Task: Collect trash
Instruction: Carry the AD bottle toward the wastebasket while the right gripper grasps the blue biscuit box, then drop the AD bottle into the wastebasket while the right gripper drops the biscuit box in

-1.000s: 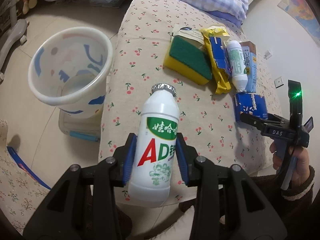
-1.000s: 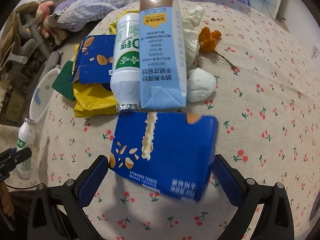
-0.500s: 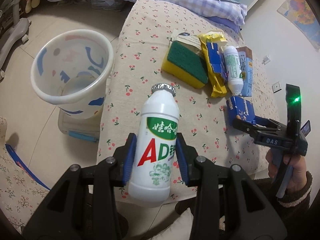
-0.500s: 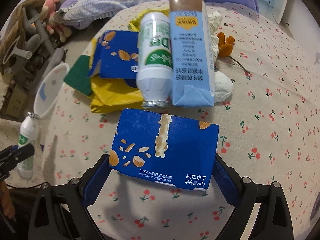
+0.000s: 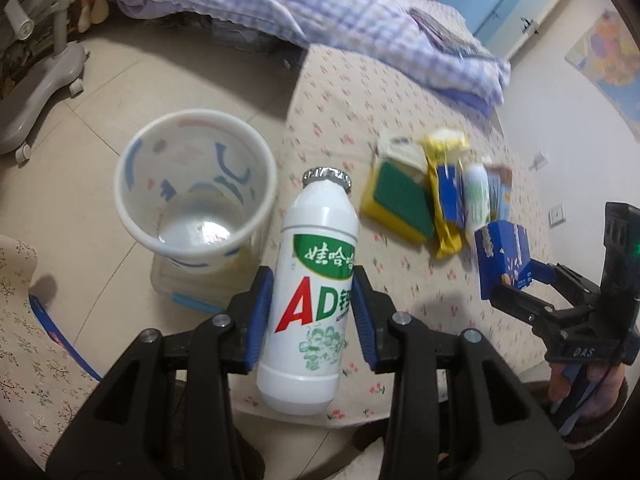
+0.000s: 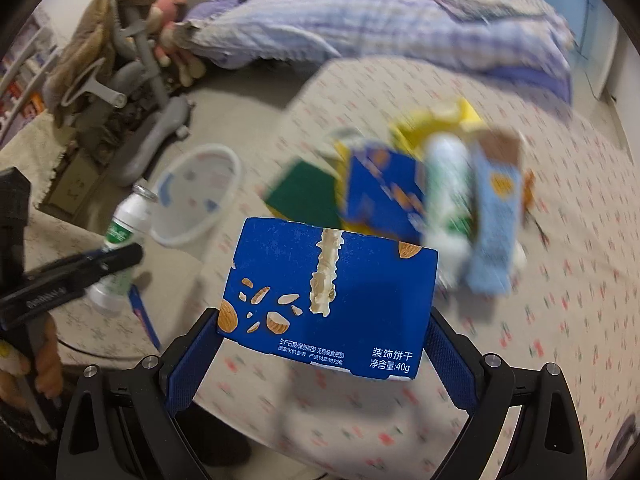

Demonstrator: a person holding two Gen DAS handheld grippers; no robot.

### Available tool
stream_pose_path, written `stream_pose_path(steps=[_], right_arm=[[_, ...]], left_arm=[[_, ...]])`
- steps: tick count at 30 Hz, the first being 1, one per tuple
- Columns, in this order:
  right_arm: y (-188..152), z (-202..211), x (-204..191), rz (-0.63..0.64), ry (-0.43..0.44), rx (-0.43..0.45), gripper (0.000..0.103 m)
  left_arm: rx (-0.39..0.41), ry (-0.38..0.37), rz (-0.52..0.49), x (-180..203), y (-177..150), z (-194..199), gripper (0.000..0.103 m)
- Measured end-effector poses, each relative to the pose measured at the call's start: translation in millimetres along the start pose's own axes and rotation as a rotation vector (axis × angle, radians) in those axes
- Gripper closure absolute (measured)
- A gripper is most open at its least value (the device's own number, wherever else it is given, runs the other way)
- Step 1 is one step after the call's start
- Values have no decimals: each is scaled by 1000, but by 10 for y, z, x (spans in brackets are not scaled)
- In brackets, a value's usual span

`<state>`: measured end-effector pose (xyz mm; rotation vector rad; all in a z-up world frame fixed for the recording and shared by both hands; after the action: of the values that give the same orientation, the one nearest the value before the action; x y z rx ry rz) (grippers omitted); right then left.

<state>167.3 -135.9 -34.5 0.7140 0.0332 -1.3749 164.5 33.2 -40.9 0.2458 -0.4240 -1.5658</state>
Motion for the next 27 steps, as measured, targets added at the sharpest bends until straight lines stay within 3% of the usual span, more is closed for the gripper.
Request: stream_pose_path(steps=[8, 11, 16, 19, 20, 23, 27], right_arm=[[579, -335, -352, 36, 74, 24, 5], [680, -501, -364, 28, 82, 14, 5], [744, -727, -406, 16, 92, -22, 5], [796, -928, -438, -1, 83, -44, 5], [811, -972, -430, -5, 82, -49, 5], [839, -1108, -417, -19, 70, -69, 5], [898, -1213, -423, -34, 63, -78, 5]], left_arm=[[35, -5, 82, -423, 346, -231, 62], [21, -16, 149, -604, 443, -462, 62], [38, 21, 164, -827, 542, -683, 62], [48, -5, 183, -957, 574, -756, 60], [40, -14, 184, -998, 580, -788, 54], [22, 71, 233, -1200, 571, -809, 23], [-13, 172, 269, -1383, 541, -735, 16]])
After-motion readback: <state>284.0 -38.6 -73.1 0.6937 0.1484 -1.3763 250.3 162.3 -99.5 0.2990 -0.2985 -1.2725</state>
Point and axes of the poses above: each gripper's, at about its wrist camera, not at the fingertips, and z roughly against the way its jaws point, x to its right, y to its top, the point moved 7 cm from there along -z, roughly the way its jaws point, and after that the axes turned 14 degrees about y, right-handed, at the moved point
